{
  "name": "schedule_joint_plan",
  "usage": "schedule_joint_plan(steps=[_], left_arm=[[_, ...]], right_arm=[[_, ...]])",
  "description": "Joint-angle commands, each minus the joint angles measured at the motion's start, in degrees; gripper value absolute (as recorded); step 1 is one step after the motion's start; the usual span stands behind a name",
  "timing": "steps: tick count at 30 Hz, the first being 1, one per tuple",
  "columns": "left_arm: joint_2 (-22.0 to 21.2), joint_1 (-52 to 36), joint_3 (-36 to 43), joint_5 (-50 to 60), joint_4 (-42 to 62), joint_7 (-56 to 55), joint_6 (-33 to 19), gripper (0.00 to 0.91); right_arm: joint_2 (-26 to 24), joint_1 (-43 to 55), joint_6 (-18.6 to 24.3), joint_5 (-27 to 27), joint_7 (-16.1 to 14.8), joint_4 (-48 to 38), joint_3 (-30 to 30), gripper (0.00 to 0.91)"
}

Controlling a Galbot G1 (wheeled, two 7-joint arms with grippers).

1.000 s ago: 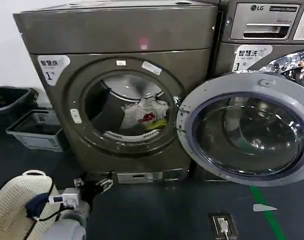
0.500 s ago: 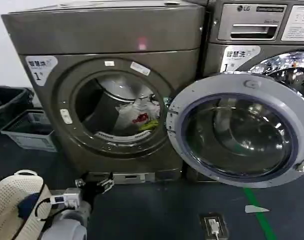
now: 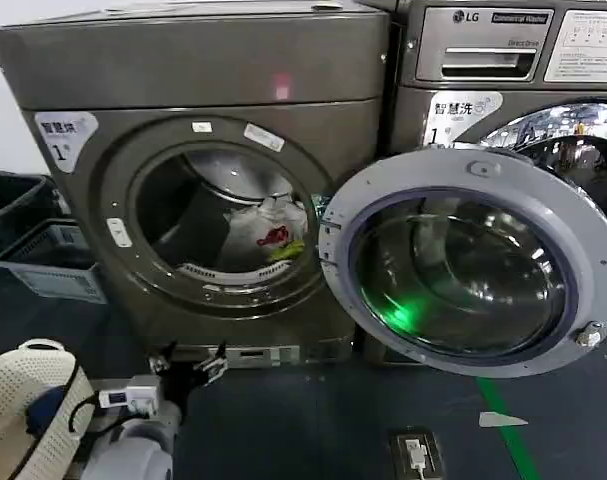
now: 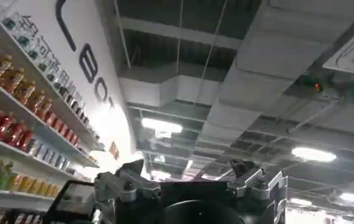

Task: Grasp the clothes from the dryer.

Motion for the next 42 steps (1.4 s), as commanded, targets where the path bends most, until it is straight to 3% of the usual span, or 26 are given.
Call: schedule_joint_plan(steps=[1,42], left_arm=[[-0.19,0.00,0.40,0.10,0.12,0.07,2.81,0.907],[-0.69,0.02,1.86,1.57,0.00,0.75,2.81,0.907]], right_arm=[[0.23,-0.12,0.91,1.32,0.06,-0.08,0.21,0.907],[-0.06,0.67,1.01,3.78,-0.25,-0.01,0.45,0.907]])
